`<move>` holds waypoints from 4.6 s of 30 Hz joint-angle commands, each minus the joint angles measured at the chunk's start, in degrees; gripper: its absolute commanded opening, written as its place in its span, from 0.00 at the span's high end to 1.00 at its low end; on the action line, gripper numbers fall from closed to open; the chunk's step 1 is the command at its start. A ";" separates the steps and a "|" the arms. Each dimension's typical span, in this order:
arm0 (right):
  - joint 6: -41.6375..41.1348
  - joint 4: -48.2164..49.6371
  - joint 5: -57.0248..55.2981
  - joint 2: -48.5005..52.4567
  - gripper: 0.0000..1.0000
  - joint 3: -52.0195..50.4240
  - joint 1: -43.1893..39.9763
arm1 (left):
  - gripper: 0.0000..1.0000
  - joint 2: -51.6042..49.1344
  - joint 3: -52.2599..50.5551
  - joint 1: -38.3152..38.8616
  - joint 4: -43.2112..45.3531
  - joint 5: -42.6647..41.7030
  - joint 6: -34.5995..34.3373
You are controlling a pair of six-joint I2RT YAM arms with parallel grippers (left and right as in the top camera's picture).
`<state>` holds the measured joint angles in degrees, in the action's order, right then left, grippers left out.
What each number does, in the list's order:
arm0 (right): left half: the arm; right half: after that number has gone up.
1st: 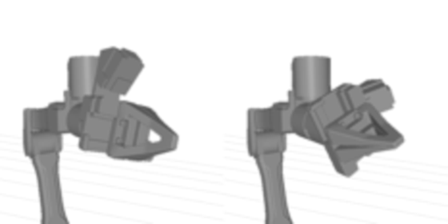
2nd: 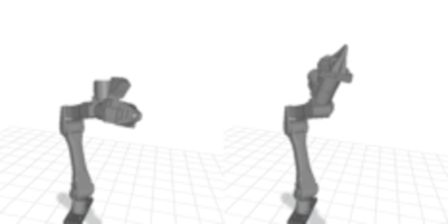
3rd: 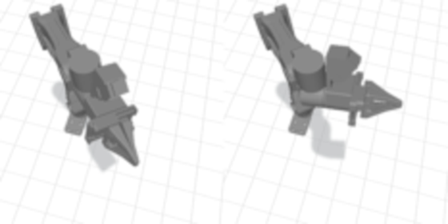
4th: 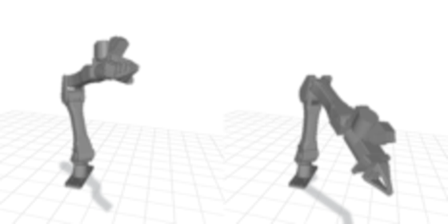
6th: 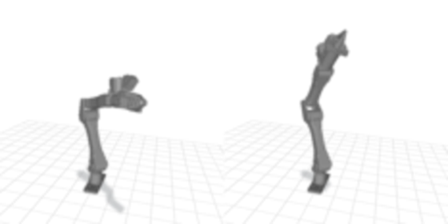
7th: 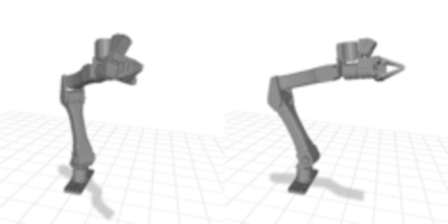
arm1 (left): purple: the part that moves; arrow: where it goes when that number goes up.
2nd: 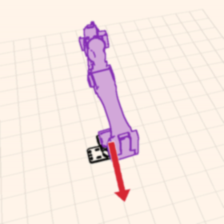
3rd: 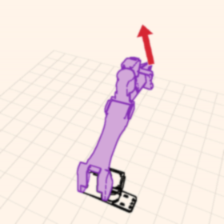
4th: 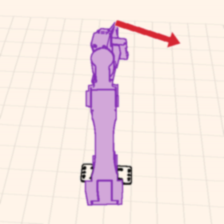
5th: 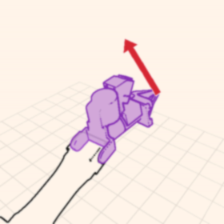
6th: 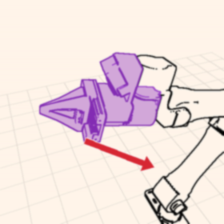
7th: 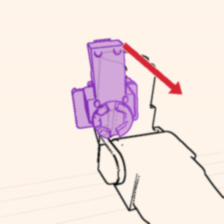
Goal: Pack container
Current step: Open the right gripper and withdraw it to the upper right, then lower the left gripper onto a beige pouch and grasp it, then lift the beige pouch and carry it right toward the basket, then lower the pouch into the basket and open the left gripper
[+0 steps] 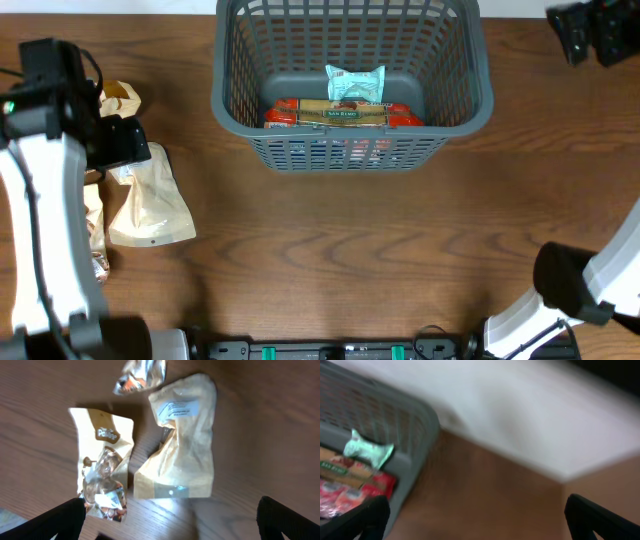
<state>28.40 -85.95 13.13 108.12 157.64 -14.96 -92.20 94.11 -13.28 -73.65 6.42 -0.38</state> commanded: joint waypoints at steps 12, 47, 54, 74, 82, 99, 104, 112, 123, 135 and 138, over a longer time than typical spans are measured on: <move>-12.22 -10.49 -0.26 17.84 0.01 -1.01 -5.79 | 0.01 -17.07 -0.13 -0.44 8.74 0.26 4.55; -14.64 -11.37 -0.24 35.39 0.01 -1.01 -0.57 | 0.01 -17.07 -25.90 -0.44 29.75 -1.51 6.08; -14.43 -11.17 -0.28 35.39 0.01 -1.01 1.20 | 0.05 -17.07 -26.49 -0.42 29.73 -1.70 5.03; -13.20 -11.19 -0.33 35.39 0.01 -1.01 1.38 | 0.94 5.73 -21.03 -0.28 19.39 -10.82 4.15; -13.11 -11.21 -0.31 35.39 0.01 -1.01 1.38 | 0.94 14.23 -2.58 4.46 13.68 -10.95 4.15; -12.48 -11.32 -0.28 35.39 0.01 -1.01 1.40 | 0.94 -6.19 36.00 36.11 15.30 -10.99 26.38; -12.50 -11.34 -0.24 35.39 0.01 -1.01 1.40 | 0.94 -11.67 35.93 41.86 16.33 -10.99 39.30; -12.50 -11.37 0.22 35.39 0.01 -1.01 1.40 | 0.94 -21.84 35.34 41.77 12.41 -10.95 56.19; -12.52 -11.37 0.85 35.39 0.01 -1.01 1.55 | 0.66 -30.88 35.34 39.12 11.08 -10.97 55.58; -12.52 -11.34 0.85 35.39 0.01 -1.01 1.55 | 0.36 -26.47 35.45 38.71 9.81 -10.08 51.41; -12.52 -11.37 0.85 35.39 0.01 -1.01 1.55 | 0.30 -21.81 35.52 38.69 9.79 -8.48 48.35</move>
<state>15.20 -97.10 13.28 143.35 156.55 -13.63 -121.12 128.92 25.58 -63.68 -3.73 51.94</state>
